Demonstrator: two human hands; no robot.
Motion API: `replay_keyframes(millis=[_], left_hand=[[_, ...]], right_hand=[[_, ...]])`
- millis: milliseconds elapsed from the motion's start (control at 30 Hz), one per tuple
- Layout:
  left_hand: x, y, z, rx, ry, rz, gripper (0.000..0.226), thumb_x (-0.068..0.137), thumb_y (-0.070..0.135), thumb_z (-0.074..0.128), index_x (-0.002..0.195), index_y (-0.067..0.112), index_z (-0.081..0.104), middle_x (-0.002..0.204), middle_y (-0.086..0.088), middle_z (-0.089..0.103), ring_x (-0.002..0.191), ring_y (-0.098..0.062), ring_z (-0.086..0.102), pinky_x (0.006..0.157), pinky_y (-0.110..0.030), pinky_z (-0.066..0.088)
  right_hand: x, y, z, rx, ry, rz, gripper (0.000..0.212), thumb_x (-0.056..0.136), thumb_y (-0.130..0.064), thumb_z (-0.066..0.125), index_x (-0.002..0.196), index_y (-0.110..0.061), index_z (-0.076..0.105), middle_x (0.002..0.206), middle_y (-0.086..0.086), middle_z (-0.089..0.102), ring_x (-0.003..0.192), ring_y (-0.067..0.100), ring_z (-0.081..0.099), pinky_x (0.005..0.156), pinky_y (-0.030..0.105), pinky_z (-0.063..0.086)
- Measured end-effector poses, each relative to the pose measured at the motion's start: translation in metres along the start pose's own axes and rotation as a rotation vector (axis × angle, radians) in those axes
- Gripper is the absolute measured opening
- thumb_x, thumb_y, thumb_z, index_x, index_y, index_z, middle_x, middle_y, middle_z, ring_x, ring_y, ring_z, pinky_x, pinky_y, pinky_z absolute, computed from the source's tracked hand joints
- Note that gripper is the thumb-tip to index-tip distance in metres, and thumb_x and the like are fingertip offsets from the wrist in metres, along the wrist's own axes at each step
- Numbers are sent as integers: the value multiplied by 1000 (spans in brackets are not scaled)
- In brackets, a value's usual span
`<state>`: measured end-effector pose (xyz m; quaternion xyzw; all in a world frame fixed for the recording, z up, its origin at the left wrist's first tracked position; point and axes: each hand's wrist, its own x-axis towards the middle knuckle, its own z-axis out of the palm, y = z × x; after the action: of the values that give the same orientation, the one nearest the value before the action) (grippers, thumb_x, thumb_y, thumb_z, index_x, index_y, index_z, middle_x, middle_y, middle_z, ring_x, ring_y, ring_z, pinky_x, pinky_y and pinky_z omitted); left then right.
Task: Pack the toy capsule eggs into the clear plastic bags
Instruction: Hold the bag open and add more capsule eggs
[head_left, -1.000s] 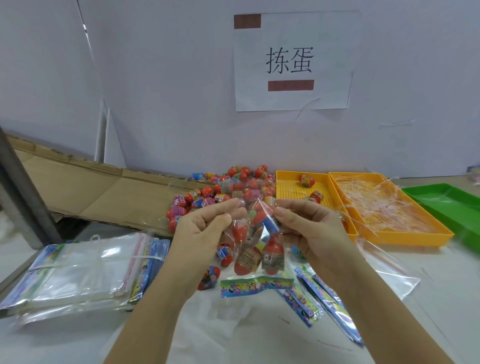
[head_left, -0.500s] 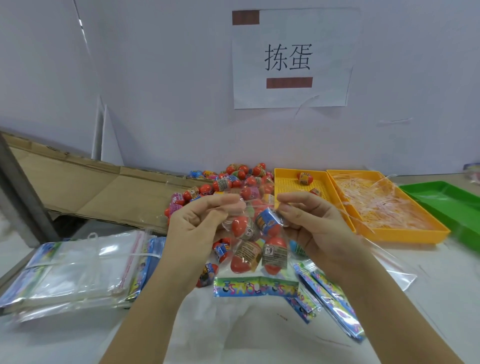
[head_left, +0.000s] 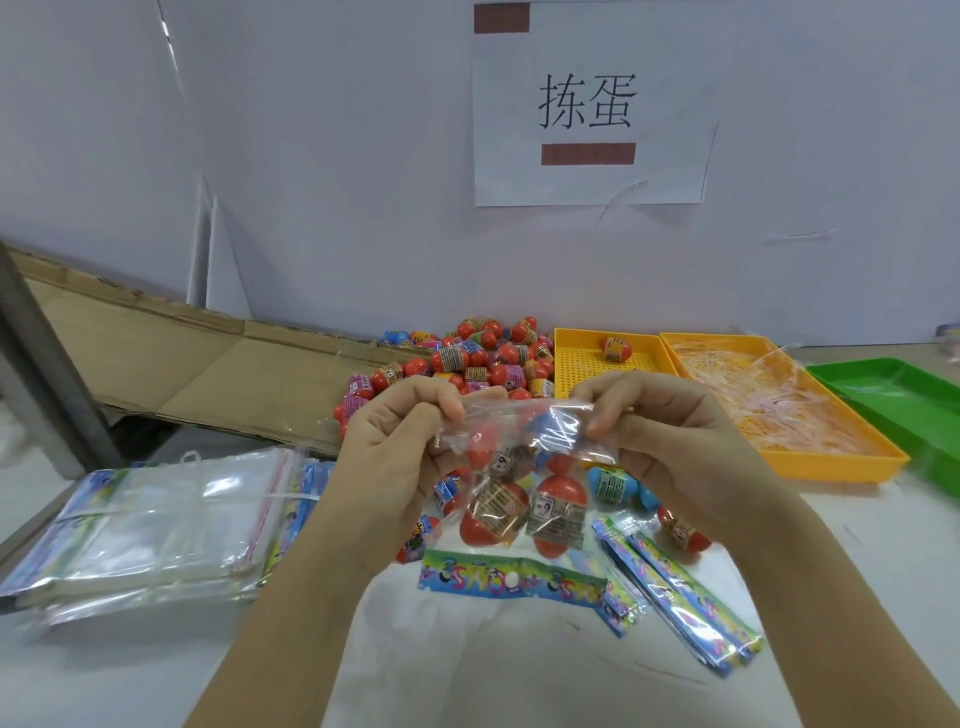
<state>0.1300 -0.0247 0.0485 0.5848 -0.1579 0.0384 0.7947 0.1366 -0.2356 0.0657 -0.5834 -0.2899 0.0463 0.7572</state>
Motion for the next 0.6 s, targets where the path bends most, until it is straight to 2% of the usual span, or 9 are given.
replay_keyframes(millis=[33, 133, 200, 300, 467, 533, 600], left_hand=[[0, 0, 0, -11, -2, -11, 66, 96, -11, 31, 54, 24, 66, 84, 0, 76, 90, -11, 73, 54, -17, 53], [2, -2, 0, -30, 5, -52, 65, 97, -10, 31, 53, 23, 65, 92, -5, 77, 86, -14, 74, 56, -19, 55], [2, -3, 0, -33, 16, -74, 65, 97, -9, 32, 52, 23, 65, 94, -5, 77, 78, -12, 74, 53, -18, 54], [3, -4, -1, -40, 30, -104, 64, 96, -10, 32, 51, 22, 64, 92, -7, 77, 67, -10, 72, 49, -16, 52], [3, -5, -1, -113, 78, -141, 58, 87, -14, 26, 49, 15, 58, 76, -11, 72, 57, -11, 67, 45, -19, 51], [2, -5, 0, -208, 87, -152, 46, 83, -8, 26, 52, 9, 56, 67, -9, 66, 55, -14, 65, 44, -22, 51], [2, -5, 2, -242, 100, -161, 35, 84, 7, 40, 53, 7, 56, 54, -4, 54, 47, -13, 57, 43, -22, 50]], right_hand=[[0, 0, 0, -9, 6, 5, 7, 69, -11, 70, 64, -12, 74, 83, 0, 68, 76, 13, 67, 70, 22, 56], [0, -1, 0, -45, 16, 24, 23, 76, 4, 66, 63, -13, 74, 84, 0, 68, 77, 14, 66, 72, 24, 57], [0, -1, 0, -53, 15, 47, 25, 73, 3, 58, 63, -13, 75, 85, 0, 68, 77, 14, 66, 71, 23, 56], [0, -1, 0, -46, 20, 76, 25, 72, 3, 56, 63, -11, 75, 87, 0, 69, 79, 14, 67, 70, 23, 56], [-1, 2, 4, -60, 20, 98, 25, 74, 2, 56, 65, -11, 76, 93, 2, 71, 82, 16, 69, 72, 23, 55], [0, 3, 4, -85, 22, 109, 24, 74, 0, 57, 65, -12, 76, 95, 3, 71, 83, 16, 68, 73, 26, 56], [0, 4, 4, -97, 37, 114, 24, 74, -2, 58, 65, -14, 76, 96, 2, 71, 84, 16, 68, 74, 26, 57]])
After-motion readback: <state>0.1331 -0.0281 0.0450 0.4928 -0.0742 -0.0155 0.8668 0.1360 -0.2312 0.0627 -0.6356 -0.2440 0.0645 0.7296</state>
